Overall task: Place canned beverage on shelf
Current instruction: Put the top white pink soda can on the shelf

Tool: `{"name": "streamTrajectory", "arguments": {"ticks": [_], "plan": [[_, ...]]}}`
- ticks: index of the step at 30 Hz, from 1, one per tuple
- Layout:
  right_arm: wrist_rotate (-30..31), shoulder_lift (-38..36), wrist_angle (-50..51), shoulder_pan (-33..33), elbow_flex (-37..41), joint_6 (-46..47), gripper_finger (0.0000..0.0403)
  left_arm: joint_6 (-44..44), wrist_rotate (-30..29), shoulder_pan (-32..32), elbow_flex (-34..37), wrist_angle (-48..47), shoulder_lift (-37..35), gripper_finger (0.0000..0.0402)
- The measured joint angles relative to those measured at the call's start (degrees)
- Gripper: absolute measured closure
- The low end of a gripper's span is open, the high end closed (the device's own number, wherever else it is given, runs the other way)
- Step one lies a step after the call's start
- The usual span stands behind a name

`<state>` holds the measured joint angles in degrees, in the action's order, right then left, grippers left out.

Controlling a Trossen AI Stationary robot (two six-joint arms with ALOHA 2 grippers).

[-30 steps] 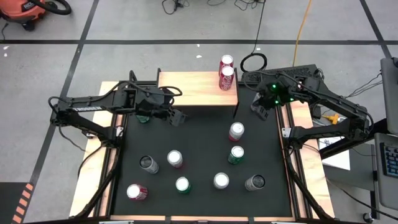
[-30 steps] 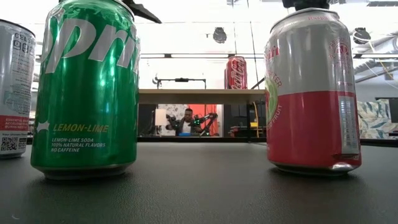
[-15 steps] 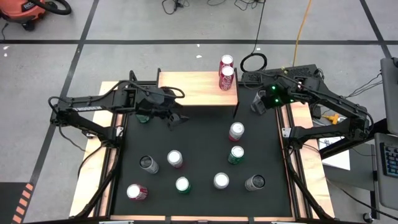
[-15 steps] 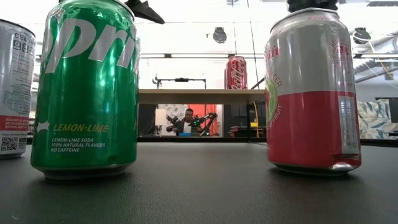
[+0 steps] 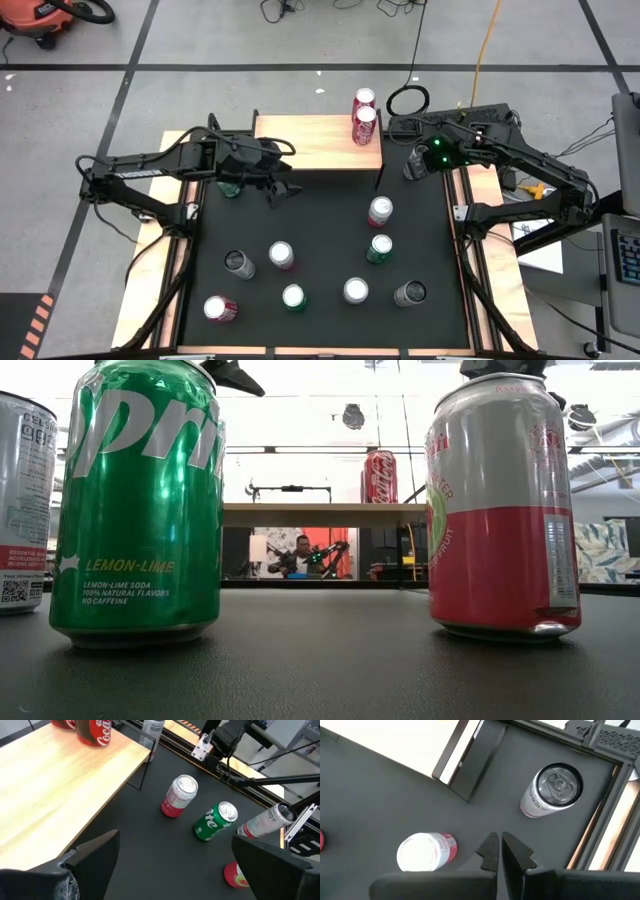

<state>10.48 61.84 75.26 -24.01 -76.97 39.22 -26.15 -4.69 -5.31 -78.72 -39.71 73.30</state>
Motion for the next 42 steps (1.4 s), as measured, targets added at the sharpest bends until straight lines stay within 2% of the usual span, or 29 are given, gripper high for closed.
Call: {"name": "streamTrajectory", "arguments": {"ticks": [2,7,12,20,25,42], "plan": [[0.0,0.0,0.0,0.0,0.0,0.8,0.0402,-0.3,1.3,-0.6,0.0,0.4,0.0,0.0015],[0.0,0.1,-0.5,0.0,0.0,2.2,0.0402,-1.8,9.4,-2.2,0.0,0.4,-0.4,0.0015],[-0.2,0.1,-0.3,0.2,0.0,0.0,0.0402,-1.5,11.7,-2.2,0.0,0.3,-0.5,0.0015],[-3.1,0.1,0.0,1.3,0.0,-3.9,0.0402,-1.5,12.0,-2.2,0.0,0.3,-0.5,0.0015],[-4.6,0.1,1.3,2.2,0.0,-0.7,0.0402,-1.5,11.9,-2.2,0.0,0.3,-0.4,0.0015],[-4.5,0.1,1.4,4.0,0.0,-0.9,0.0402,-2.0,11.3,-2.1,0.0,0.2,-0.3,0.0015]]}}
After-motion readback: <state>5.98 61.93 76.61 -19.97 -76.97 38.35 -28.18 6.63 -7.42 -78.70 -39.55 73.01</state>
